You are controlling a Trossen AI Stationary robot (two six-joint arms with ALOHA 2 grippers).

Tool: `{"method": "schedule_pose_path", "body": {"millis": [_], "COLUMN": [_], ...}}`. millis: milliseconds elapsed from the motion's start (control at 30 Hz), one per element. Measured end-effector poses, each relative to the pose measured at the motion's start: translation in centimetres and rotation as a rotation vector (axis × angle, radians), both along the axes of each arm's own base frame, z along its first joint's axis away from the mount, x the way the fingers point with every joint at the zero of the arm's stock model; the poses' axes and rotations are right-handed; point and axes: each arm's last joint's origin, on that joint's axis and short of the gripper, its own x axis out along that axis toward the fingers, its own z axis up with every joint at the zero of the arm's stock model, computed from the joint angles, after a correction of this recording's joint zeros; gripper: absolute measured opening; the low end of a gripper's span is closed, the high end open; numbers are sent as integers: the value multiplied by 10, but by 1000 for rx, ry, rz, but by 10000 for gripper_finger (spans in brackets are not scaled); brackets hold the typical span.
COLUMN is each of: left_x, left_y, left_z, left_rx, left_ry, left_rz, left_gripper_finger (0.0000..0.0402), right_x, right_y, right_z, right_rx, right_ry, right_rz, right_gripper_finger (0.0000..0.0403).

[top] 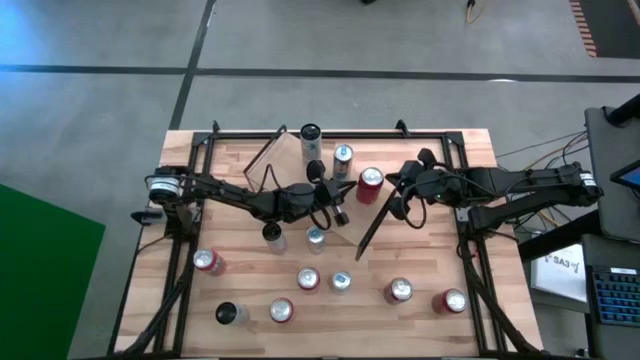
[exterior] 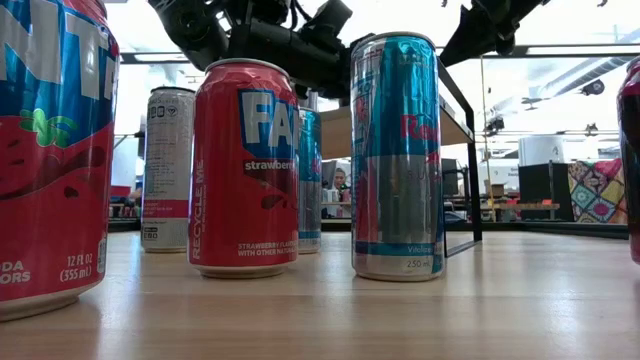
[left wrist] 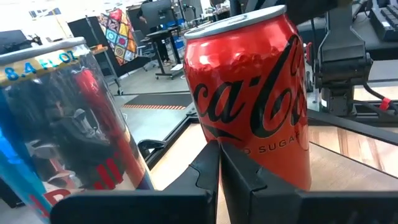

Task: Place canned beverage on shelf
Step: Put the red/black soda can on the shelf

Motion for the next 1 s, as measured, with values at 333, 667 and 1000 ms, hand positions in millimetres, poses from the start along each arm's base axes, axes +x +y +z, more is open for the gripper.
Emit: {"method": "schedule_pose_path", "body": {"millis": [333, 667, 1000], "left_x": [1, 1, 1], "left_y": [-2, -2, -2], "left_z": [0, 0, 0], "left_rx": [-8, -9, -24], "left_ry": [-4, -5, -12], "left_rz": [-74, -82, -79], "left_gripper_finger": [0, 0, 0], "right_x": [-1, -6, -12], "right_y": [2, 8, 10], "right_z": [-1, 10, 16], "right_rx": [52, 126, 212], "right_ry": [6, 38, 58], "right_rz": [45, 121, 77], "right_gripper_finger": [12, 12, 12]}}
